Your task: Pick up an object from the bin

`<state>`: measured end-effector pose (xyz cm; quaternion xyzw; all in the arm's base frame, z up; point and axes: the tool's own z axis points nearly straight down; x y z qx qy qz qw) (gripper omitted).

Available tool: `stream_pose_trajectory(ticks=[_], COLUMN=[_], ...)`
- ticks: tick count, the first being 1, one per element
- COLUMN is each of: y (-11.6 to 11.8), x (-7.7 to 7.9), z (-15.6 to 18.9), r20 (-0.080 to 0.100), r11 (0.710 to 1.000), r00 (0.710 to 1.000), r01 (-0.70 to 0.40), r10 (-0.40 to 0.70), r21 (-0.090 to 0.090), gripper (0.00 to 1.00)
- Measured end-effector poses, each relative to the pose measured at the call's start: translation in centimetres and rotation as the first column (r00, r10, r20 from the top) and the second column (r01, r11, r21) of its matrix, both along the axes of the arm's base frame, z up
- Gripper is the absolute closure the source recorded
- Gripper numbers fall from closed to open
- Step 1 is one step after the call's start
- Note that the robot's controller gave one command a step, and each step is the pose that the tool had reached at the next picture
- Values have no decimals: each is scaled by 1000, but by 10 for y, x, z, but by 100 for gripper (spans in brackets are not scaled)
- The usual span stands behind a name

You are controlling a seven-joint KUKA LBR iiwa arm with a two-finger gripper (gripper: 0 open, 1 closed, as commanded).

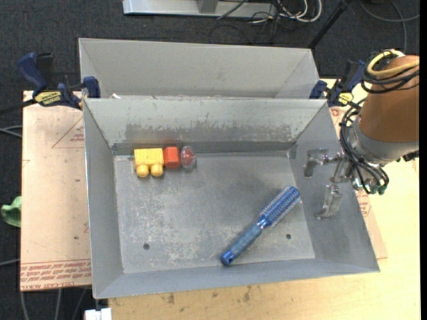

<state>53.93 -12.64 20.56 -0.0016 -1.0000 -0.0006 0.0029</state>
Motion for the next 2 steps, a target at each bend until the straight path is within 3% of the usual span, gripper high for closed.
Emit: stream_pose_trajectory(ticks=[1, 2], y=[48, 46], x=[24, 25], z=[-115, -112], r20=[3, 6], r11=[967, 967], r00=[967, 967], r01=[-256, -257], r10=[256, 257], r21=[3, 0], gripper=[0, 100])
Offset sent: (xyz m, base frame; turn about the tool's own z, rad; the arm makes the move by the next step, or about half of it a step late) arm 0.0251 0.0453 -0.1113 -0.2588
